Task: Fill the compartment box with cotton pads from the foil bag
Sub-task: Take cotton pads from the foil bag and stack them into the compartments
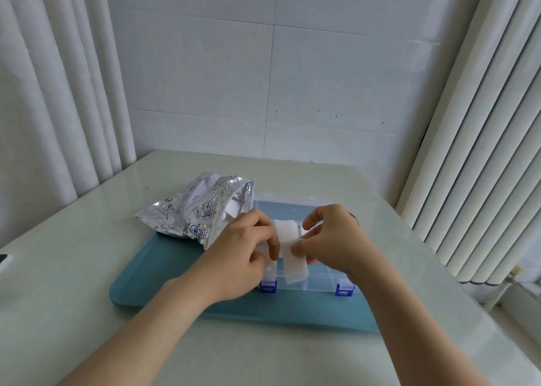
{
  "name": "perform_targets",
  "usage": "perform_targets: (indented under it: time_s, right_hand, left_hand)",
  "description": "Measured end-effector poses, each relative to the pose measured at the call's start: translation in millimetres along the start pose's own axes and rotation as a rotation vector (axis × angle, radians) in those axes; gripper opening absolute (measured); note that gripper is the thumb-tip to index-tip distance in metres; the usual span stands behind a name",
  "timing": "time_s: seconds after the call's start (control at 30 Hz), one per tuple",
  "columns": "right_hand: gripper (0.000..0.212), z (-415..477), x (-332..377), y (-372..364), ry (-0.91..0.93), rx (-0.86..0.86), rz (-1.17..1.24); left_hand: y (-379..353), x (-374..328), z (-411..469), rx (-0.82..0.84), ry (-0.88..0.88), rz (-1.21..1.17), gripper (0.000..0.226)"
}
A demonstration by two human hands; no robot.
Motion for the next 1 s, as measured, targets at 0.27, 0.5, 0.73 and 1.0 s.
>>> perform_targets:
  time_s: [0.27, 0.5, 0.73, 1.0]
  right_hand:
    - [0.040, -4, -1, -7, 0.044, -0.062, -0.301]
    - [0.023, 4, -2, -18, 0.113, -0.010, -0.387]
    - [0.018, 8, -2, -32, 0.169, 0.006, -0.479]
    - [0.024, 5, 7, -34, 0.241, 0.052, -0.426]
  left_hand:
    - [1, -3, -1, -0.023, -0.055, 0.059, 0.025]
    - [9, -4, -3, -0.088, -0.025, 0.040, 0.014]
    - [8, -1, -3, -0.106, -0.020, -0.006, 0.019]
    - [13, -3, -3, -0.158, -0.097, 0.063, 0.048]
Point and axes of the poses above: each hand's wrist, its own z-axis towards the middle knuckle, its own y-axis out of the back of the hand, x = y × z, the point moved 9 cm from there along z, towards the middle knuckle, and after that the axes turned 4 degrees about z, right-handed, at the moved point
